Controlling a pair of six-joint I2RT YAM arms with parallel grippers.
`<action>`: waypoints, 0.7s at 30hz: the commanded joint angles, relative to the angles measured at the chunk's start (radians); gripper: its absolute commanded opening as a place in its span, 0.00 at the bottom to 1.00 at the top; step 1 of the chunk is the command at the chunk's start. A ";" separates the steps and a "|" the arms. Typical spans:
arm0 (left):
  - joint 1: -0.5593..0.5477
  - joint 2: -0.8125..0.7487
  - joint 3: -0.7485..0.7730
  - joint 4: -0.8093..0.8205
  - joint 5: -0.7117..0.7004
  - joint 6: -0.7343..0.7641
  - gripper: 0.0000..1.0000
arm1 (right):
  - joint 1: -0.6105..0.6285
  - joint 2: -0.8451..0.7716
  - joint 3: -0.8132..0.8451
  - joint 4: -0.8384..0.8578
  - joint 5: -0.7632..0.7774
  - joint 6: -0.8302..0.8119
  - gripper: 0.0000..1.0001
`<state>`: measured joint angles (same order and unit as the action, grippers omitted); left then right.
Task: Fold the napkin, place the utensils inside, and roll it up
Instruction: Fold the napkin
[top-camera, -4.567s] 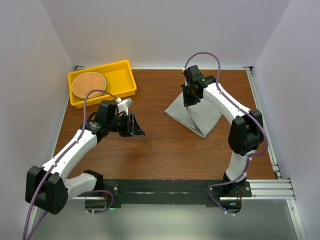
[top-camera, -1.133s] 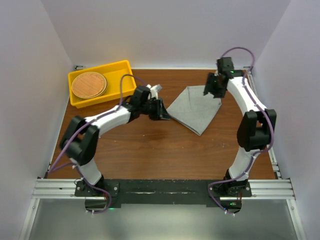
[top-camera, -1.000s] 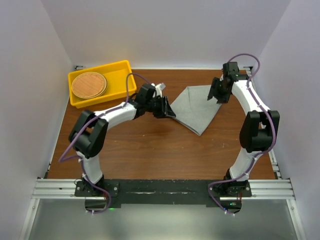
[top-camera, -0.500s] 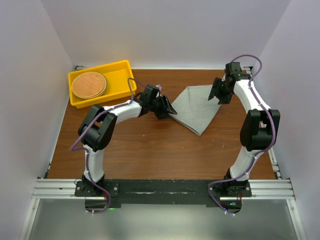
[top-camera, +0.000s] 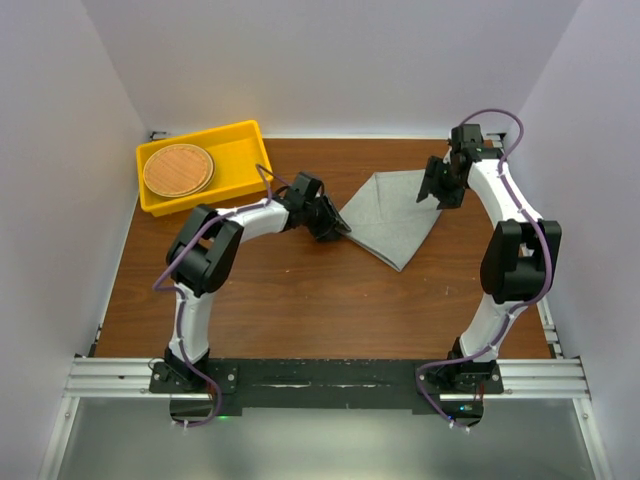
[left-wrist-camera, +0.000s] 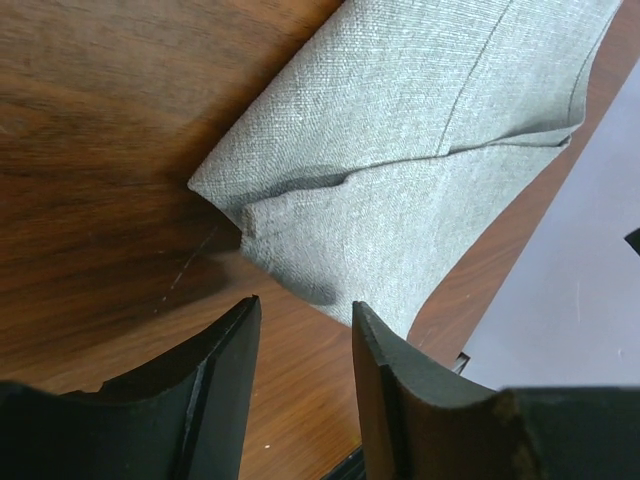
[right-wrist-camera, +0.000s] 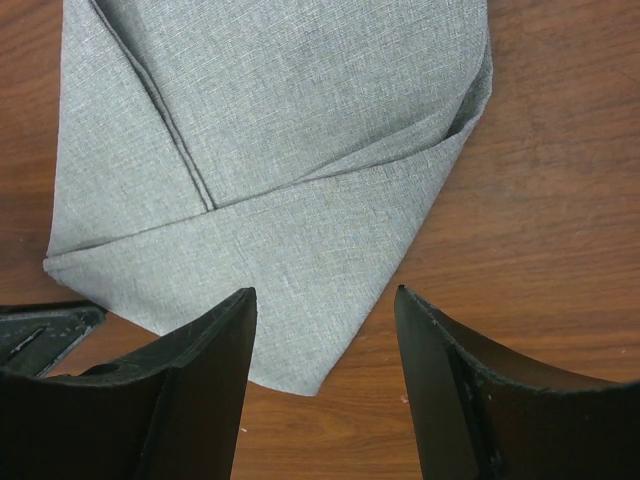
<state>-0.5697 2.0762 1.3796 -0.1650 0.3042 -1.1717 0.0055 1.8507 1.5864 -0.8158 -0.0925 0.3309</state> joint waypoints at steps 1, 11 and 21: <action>0.005 0.009 0.049 -0.001 -0.023 -0.028 0.39 | -0.002 -0.068 0.026 -0.010 -0.003 -0.027 0.61; -0.012 0.013 0.096 0.021 -0.019 0.015 0.08 | -0.002 -0.047 0.040 0.001 -0.016 -0.009 0.61; -0.030 -0.010 0.136 0.068 -0.019 0.125 0.00 | -0.002 0.021 0.056 0.035 -0.073 0.046 0.61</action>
<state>-0.5900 2.1002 1.4818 -0.1604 0.2863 -1.1126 0.0055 1.8492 1.5898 -0.8032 -0.1284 0.3477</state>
